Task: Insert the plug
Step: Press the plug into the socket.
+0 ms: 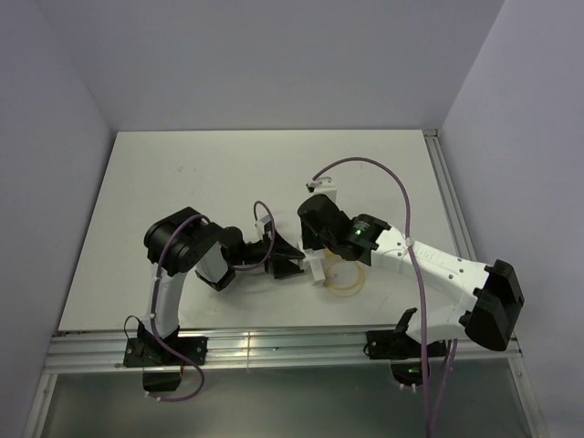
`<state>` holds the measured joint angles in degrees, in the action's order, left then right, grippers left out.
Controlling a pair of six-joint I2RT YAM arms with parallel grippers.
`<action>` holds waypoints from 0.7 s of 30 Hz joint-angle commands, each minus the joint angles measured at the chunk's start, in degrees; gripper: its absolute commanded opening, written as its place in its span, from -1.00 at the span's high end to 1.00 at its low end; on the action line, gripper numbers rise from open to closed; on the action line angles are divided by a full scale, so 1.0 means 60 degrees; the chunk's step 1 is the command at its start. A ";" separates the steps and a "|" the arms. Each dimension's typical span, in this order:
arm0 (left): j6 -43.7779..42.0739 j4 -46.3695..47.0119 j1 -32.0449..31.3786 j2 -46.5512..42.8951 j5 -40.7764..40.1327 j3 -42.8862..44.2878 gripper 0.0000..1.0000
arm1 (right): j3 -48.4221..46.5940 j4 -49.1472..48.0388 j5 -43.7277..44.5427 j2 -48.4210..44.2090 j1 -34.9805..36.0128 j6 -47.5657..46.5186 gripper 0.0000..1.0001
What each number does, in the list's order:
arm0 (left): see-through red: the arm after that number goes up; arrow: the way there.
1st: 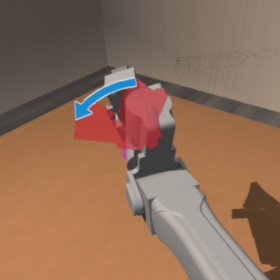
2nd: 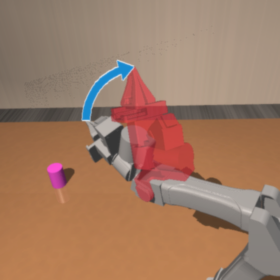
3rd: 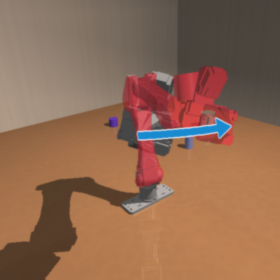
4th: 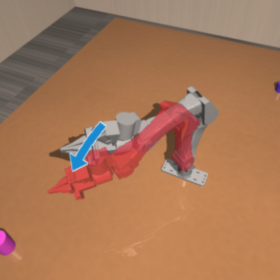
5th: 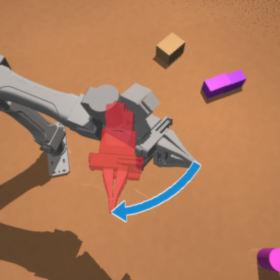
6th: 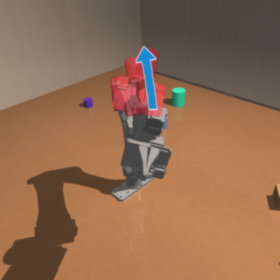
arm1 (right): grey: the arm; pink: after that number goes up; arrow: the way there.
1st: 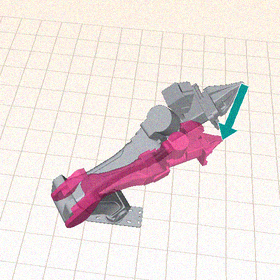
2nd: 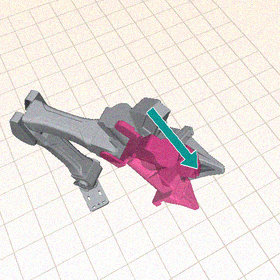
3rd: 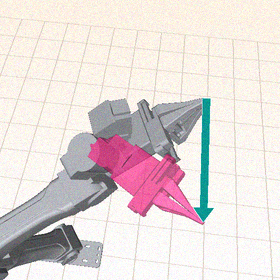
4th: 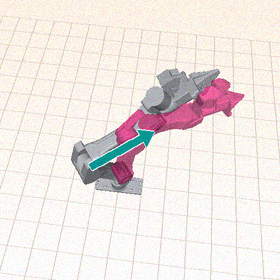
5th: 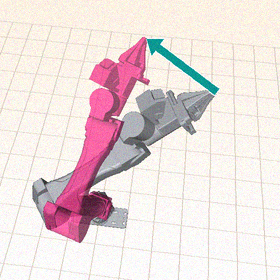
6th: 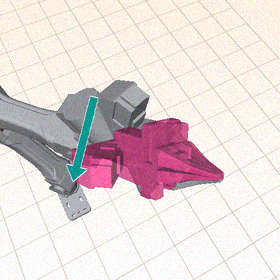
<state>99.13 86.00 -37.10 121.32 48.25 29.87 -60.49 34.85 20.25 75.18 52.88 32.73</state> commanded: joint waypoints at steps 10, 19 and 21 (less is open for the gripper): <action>-0.0789 0.3348 -0.0174 0.1138 -0.0585 -0.0334 0.99 | 0.0559 0.0564 -0.2921 0.1665 0.0019 0.0257 1.00; -0.0980 0.3040 -0.0145 0.0991 -0.0659 -0.0334 0.99 | 0.1173 0.0740 -0.1487 0.1533 0.0823 0.0987 1.00; -0.1053 0.2967 -0.0144 0.0977 -0.0673 -0.0334 0.99 | 0.1481 0.0376 -0.1237 0.1533 0.1087 0.1238 1.00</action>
<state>98.28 86.13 -36.51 122.08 48.90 29.98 -59.75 29.82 23.51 78.87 54.39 30.94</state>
